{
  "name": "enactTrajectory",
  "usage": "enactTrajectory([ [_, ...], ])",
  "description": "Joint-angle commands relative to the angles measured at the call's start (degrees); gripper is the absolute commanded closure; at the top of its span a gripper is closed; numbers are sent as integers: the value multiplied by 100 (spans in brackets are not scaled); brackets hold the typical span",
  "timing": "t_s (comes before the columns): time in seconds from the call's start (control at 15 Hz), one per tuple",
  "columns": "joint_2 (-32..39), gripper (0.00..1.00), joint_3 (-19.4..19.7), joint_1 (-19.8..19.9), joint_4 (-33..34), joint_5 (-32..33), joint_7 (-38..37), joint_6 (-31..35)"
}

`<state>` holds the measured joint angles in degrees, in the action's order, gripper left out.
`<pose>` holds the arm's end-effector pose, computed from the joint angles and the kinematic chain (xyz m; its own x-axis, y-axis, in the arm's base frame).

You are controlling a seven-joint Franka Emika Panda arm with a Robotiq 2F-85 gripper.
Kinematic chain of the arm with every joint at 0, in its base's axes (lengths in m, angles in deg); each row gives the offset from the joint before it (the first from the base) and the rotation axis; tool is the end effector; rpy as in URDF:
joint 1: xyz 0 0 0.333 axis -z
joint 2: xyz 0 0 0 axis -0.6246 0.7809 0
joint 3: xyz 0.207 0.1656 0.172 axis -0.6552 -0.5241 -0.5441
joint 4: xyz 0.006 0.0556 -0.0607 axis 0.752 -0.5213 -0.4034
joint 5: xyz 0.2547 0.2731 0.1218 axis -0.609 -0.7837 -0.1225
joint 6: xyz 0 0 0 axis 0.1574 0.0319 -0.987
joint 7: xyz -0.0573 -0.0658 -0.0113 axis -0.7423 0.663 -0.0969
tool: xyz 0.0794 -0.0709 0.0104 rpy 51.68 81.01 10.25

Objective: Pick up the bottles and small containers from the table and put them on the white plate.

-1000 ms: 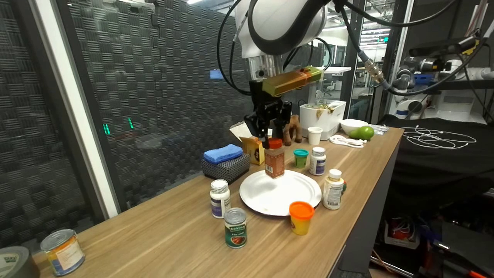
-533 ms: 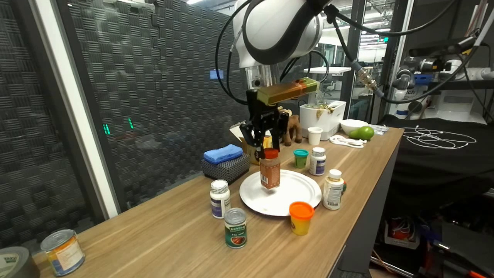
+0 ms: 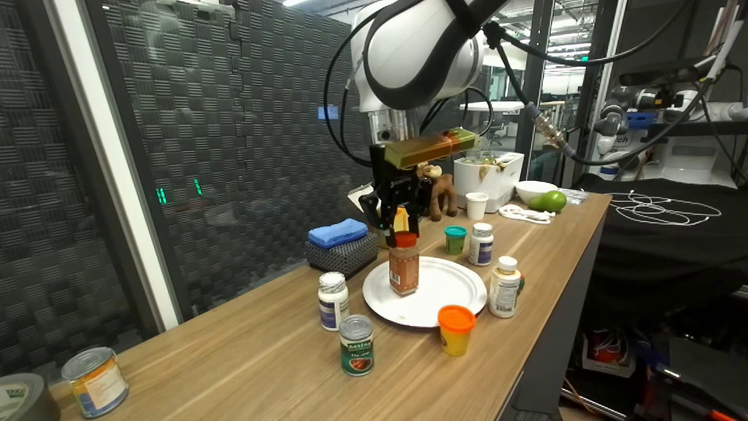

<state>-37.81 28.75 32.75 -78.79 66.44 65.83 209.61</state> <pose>0.6165 0.0588 0.3276 0.9682 -0.2483 -0.0301 -0.2436 -0.9634 0.1115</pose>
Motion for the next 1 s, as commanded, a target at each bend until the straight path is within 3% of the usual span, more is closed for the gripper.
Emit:
enactTrajectory([
  [0.0,-236,19,20,-2,-60,-89,54,139],
  [0.2,-623,0,91,92,-266,-51,153,195],
  [0.53,-943,0,273,435,-484,75,895,331],
  [0.93,-506,0,459,751,-621,687,1976,1048],
])
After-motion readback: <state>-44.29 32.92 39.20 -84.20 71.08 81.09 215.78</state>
